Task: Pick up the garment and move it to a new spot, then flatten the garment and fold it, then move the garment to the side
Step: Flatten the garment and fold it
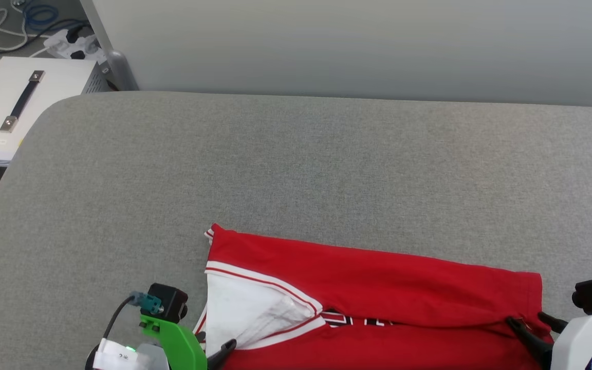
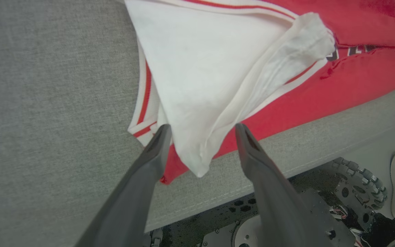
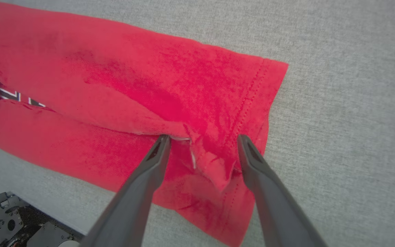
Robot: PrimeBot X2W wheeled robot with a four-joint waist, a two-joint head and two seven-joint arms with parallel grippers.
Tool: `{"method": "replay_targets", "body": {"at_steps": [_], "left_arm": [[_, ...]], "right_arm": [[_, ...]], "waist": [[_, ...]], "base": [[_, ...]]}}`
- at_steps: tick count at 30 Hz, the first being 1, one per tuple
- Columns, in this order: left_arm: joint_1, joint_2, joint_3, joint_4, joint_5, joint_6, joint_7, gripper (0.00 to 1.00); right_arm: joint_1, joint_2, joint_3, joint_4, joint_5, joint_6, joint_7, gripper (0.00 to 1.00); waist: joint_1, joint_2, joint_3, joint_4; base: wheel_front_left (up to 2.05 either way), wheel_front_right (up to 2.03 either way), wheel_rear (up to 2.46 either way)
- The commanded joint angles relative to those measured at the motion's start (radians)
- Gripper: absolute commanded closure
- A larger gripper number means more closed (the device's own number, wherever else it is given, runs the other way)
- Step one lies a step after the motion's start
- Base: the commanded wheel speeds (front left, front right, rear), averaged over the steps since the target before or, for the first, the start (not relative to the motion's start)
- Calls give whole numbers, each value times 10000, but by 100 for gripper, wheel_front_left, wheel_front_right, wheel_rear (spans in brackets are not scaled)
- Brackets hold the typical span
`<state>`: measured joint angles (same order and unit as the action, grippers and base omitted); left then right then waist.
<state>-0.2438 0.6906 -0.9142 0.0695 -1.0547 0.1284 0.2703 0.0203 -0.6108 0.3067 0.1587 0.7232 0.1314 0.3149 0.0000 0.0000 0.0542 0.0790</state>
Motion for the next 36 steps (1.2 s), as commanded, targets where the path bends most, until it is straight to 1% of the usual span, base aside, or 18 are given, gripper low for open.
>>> {"method": "replay_targets", "body": {"at_steps": [1,6,10,12,15,18,20,22,24,26,28,30,32,36], "left_arm": [[156,-88,152,-4,-39,30,-283,0],[219,-164,591,-145,131,52,-1397,0],[252,-349,965,-198,371,83,-2522,0],[187,-446,1141,-202,749,78,-3348,0],[144,-629,1336,-70,1456,159,-4657,0],[116,-927,1641,-34,2083,170,-5204,0],[160,-1196,2092,-139,2656,175,-5301,0],[347,-1649,2991,-541,3500,211,-5312,0],[747,-2067,3819,-916,4445,111,-5315,0],[1227,-2615,4668,-1255,5134,-43,-5317,0],[1681,-3114,5465,-1592,6022,-342,-5318,0],[2004,-3577,6149,-1898,6780,-621,-5318,0],[2276,-3961,6703,-2098,7455,-975,-5318,0],[2601,-4622,7543,-2214,8324,-1732,-5319,0]], "right_arm": [[-79,68,-126,-97,195,-7,-81,0],[-25,292,-691,-476,581,-7,175,0],[135,582,-1393,-682,822,-7,982,0],[196,827,-1847,-750,838,-7,1451,0],[261,1381,-2675,-725,751,-7,2289,0],[281,1828,-3443,-561,160,-7,3030,0],[254,2201,-3929,-469,-325,-7,3503,0],[174,2638,-4428,-417,-693,-7,3837,0],[63,3027,-4812,-401,-1022,-7,4146,0],[-27,3276,-5095,-371,-1424,-7,4411,0],[-112,3469,-5330,-379,-1900,-7,4616,0],[-225,3736,-5598,-367,-2088,-7,4680,0],[-297,3907,-5760,-351,-2235,-7,4771,0],[-431,4088,-6162,-232,-2470,-7,4794,0]], "waist": [[0,0,-322,-97],[0,0,-467,-119],[0,0,-480,-61],[0,0,-457,-30],[0,0,-388,27],[0,0,-307,110],[0,0,-257,169],[0,0,-198,230],[0,0,-119,257],[0,0,-53,279],[0,0,35,321],[0,0,117,364],[0,0,199,403],[0,0,377,493]], "base": [[0,0,0],[0,0,0],[0,0,0],[0,0,0],[0,0,0],[0,0,0],[0,0,0],[0,0,0],[0,0,0],[0,0,0],[0,0,0],[0,0,0],[0,0,0],[0,0,0]]}}
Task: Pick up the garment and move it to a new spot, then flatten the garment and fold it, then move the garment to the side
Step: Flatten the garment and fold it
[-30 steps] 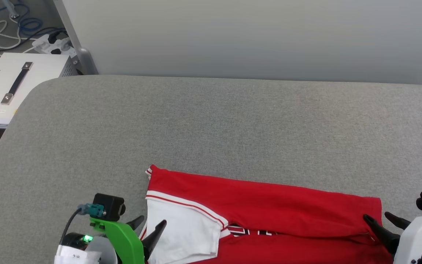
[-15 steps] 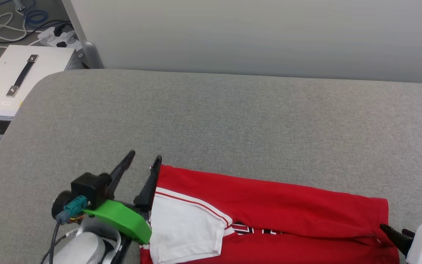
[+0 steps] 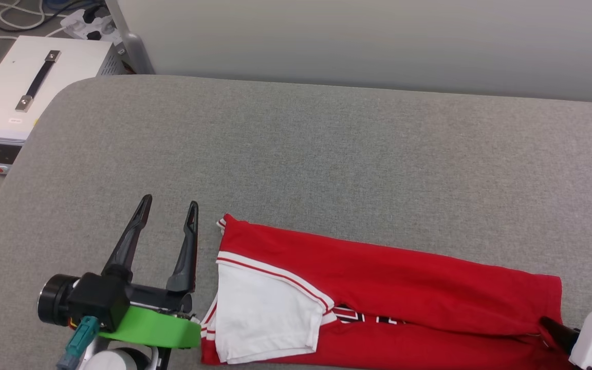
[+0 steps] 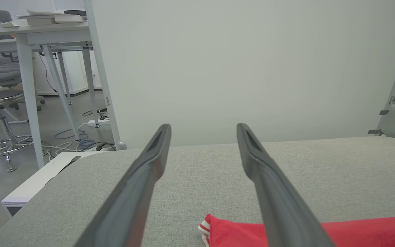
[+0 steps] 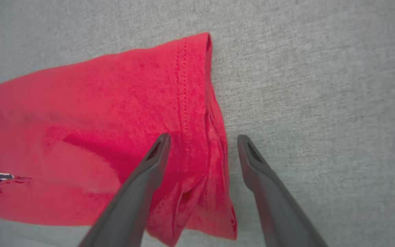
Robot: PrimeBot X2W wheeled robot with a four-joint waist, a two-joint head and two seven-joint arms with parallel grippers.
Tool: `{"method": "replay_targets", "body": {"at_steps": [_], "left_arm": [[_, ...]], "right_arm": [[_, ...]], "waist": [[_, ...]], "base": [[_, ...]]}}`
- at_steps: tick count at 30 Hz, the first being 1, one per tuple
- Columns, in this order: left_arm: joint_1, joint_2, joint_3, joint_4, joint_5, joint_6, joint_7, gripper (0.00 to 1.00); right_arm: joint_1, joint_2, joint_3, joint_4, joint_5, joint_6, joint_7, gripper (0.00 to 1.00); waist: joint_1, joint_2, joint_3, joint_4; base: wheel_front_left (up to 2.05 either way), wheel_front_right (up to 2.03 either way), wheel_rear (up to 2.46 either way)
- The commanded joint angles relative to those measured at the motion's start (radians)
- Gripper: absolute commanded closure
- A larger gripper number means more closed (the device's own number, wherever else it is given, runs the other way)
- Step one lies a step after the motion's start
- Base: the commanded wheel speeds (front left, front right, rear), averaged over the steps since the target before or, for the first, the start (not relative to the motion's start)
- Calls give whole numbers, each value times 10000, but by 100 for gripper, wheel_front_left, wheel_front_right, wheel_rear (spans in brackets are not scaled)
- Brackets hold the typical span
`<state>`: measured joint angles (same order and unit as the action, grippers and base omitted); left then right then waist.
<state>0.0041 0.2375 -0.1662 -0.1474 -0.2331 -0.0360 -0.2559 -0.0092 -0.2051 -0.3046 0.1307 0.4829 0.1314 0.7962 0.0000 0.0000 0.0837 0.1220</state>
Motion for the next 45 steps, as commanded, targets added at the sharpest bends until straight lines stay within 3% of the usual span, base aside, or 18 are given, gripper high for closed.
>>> {"method": "replay_targets", "body": {"at_steps": [1,6,12,27,28,30,45], "left_arm": [[150,-219,193,-49,235,-232,-57,0],[157,-788,721,86,631,-727,-58,0],[58,-1053,889,187,797,-915,-58,0],[124,-938,745,350,662,-945,-58,0],[131,-934,730,350,656,-945,-58,0],[140,-919,698,355,632,-946,-58,0],[193,-882,648,418,528,-947,-59,0]], "right_arm": [[-156,54,-127,100,-105,-7,-18,0],[-229,178,-307,431,-87,-7,9,0],[-333,277,-134,931,161,-7,16,0],[-308,427,976,1336,1073,-7,-216,0],[-301,414,1020,1389,1087,-7,-261,39],[-312,380,1103,1492,1105,-7,-368,100],[-569,-275,1216,1996,1282,-7,-1718,100]], "waist": [[0,0,122,88],[0,0,340,194],[0,0,465,235],[0,0,196,140],[0,0,188,133],[0,0,182,120],[0,0,75,81]], "base": [[0,0,0],[0,0,0],[0,0,0],[0,0,0],[0,0,0],[0,0,0],[0,0,0]]}}
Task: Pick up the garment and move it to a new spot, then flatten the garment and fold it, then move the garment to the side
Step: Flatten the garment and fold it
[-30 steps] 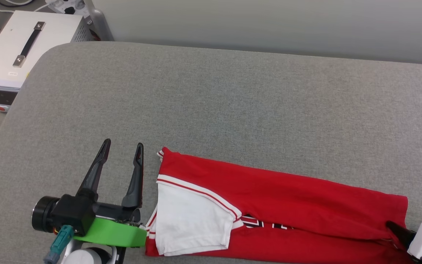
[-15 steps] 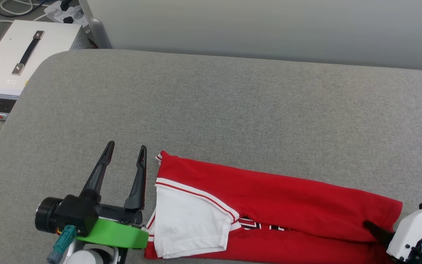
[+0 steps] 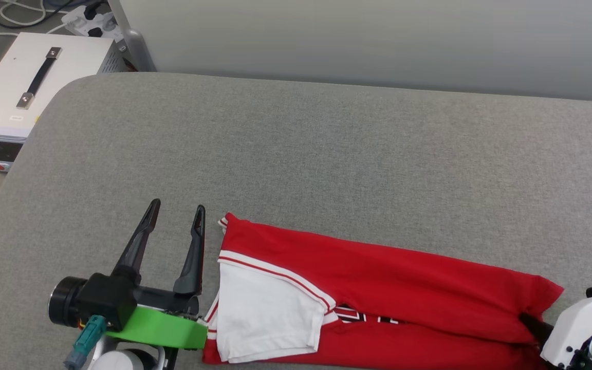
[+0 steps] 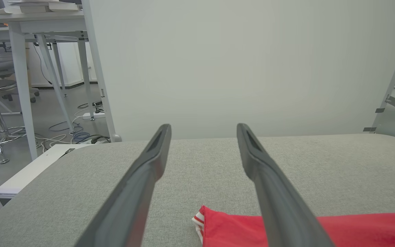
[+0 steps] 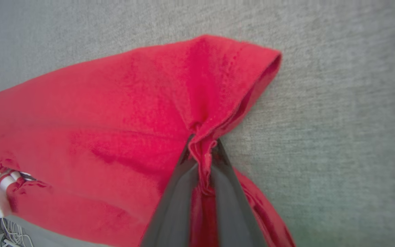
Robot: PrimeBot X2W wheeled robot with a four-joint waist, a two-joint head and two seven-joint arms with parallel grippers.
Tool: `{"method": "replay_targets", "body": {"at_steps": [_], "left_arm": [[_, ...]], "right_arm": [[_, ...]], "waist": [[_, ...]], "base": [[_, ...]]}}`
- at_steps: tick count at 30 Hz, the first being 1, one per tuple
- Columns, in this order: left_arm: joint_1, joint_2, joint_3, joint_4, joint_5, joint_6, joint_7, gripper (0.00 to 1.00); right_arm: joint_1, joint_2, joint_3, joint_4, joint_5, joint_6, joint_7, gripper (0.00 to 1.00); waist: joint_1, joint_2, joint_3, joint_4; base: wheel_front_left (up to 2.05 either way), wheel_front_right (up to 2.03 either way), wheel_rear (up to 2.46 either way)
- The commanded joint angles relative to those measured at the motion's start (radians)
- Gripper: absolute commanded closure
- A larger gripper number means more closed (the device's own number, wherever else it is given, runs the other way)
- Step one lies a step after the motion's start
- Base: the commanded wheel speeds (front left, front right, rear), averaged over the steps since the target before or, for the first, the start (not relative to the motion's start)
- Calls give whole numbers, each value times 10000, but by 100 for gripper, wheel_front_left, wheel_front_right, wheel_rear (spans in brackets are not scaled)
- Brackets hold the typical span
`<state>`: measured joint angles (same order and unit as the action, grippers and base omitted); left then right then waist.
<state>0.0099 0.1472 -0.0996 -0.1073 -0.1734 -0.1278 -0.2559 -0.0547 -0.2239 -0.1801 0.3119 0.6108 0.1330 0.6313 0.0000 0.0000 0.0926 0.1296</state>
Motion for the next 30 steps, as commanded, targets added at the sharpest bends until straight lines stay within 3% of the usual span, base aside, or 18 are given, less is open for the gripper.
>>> {"method": "replay_targets", "body": {"at_steps": [1,11,20,30], "left_arm": [[136,3,-12,20,-86,-28,-59,0],[201,-79,-76,142,-197,-28,-59,0],[403,-49,-181,322,-358,-28,-59,0],[832,48,-221,411,-524,-28,-59,0]], "right_arm": [[-129,-174,-119,222,-59,-23,-136,100],[-352,-1007,-1527,537,-1509,-23,-444,100],[13,-401,-1393,-279,-1118,-23,-38,100],[1290,437,-855,-2214,-867,-23,768,100]], "waist": [[0,0,-32,8],[0,0,-230,59],[0,0,-809,101],[0,0,-1582,303]], "base": [[0,0,0],[0,0,0],[0,0,0],[0,0,0]]}}
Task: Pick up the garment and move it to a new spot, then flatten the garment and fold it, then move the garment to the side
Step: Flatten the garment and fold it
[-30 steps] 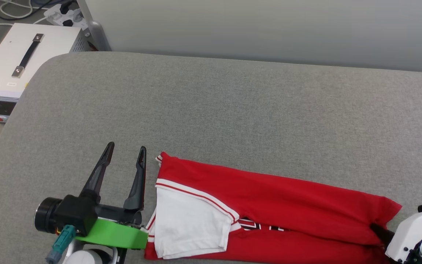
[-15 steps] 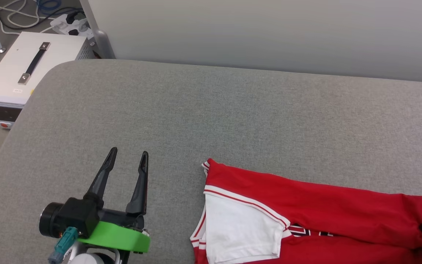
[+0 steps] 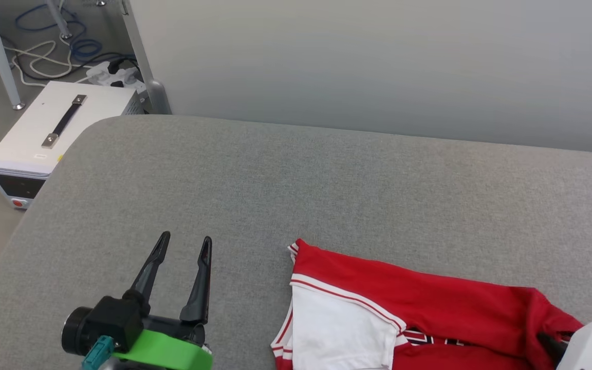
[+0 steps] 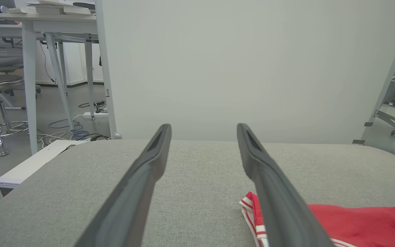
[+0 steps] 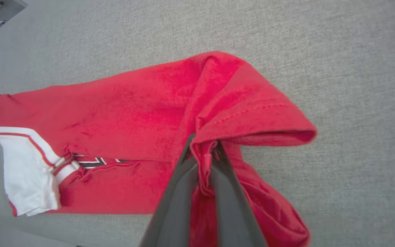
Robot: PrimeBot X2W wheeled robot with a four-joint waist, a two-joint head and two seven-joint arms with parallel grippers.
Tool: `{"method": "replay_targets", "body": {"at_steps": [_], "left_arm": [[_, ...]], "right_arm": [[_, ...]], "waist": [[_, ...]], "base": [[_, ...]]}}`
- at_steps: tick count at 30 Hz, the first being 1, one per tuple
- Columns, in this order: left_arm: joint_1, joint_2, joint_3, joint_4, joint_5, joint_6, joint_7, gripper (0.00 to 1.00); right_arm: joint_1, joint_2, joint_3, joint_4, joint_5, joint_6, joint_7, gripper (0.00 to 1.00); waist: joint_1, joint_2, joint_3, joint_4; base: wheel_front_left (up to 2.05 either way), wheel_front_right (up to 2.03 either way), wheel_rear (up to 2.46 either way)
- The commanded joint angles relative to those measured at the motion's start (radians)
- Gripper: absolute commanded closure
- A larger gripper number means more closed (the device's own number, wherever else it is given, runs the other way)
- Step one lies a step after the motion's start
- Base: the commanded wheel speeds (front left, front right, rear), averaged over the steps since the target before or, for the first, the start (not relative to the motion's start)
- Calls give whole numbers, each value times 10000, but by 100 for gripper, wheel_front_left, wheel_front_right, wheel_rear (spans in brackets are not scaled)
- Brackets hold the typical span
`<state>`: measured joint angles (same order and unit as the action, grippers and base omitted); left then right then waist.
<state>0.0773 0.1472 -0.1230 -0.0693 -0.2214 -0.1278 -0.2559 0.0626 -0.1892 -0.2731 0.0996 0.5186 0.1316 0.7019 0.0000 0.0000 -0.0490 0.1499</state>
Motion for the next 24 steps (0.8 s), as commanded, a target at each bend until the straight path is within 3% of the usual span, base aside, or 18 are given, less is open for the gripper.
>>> {"method": "replay_targets", "body": {"at_steps": [1,12,24], "left_arm": [[188,56,14,30,-54,-28,-59,0],[263,7,68,-61,-88,-29,-59,0],[-127,-93,-20,63,-146,-29,-59,0]], "right_arm": [[222,205,149,-268,64,-9,190,100],[364,1264,1377,-1726,641,-9,674,100],[-999,1387,3575,-611,2980,-9,-821,100]], "waist": [[0,0,-196,129],[0,0,29,471],[0,0,493,805]], "base": [[0,0,0],[0,0,0],[0,0,0]]}}
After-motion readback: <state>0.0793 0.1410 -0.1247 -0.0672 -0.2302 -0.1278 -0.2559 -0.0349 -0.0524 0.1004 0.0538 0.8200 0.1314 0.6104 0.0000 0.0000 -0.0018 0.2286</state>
